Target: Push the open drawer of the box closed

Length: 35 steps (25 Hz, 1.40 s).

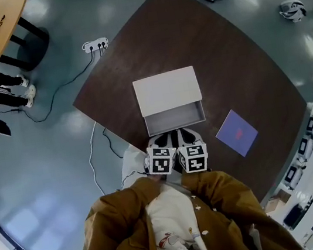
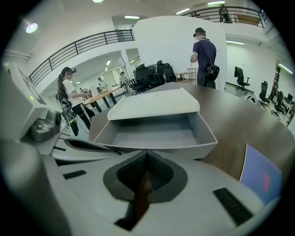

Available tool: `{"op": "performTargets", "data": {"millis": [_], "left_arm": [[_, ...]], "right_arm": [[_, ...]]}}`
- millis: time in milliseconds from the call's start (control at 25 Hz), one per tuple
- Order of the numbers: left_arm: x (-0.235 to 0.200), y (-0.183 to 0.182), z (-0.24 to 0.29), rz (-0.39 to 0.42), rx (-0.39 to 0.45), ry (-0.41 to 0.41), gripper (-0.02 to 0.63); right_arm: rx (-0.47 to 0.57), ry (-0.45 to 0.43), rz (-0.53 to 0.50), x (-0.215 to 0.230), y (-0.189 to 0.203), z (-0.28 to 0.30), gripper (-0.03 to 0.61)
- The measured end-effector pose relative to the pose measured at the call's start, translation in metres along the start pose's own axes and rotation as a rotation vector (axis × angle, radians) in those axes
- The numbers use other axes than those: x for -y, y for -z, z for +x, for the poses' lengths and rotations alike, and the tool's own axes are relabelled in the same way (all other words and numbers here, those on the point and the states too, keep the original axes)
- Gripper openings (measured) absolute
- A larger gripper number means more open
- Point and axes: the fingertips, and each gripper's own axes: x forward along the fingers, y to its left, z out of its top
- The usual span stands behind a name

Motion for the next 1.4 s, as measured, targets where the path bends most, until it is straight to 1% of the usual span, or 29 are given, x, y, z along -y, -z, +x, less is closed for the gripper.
{"op": "performTargets", "data": {"millis": [120,280,440,600,800,1120,1400], "left_arm": [[-0.004,-0.015,-0.001,-0.008,0.009,-0.001,0.008],[-0.012,-0.033,0.003,0.009,0.028,-0.003,0.008],[-0.021,-0.043,0.006,0.015,0.025,-0.004,0.008],[-0.029,-0.055,0.008,0.023,0.041,-0.001,0.008],[-0.031,-0.060,0.011,0.004,0.026,0.015,0.008],[-0.041,-0.079,0.014,0.003,0.036,0.021,0.008],[-0.042,-0.080,0.017,0.015,0.018,0.017,0.008]], "right_arm": [[0.009,0.001,0.006,0.001,-0.015,0.004,0.006],[0.029,0.002,0.007,0.004,-0.031,0.013,0.006],[0.032,0.005,0.019,0.006,-0.041,0.023,0.006],[0.039,0.004,0.031,0.006,-0.050,0.030,0.006],[0.034,0.013,0.028,0.009,-0.057,0.035,0.006],[0.035,0.007,0.026,0.007,-0.074,0.046,0.006],[0.034,-0.019,0.007,0.007,-0.078,0.048,0.006]]}}
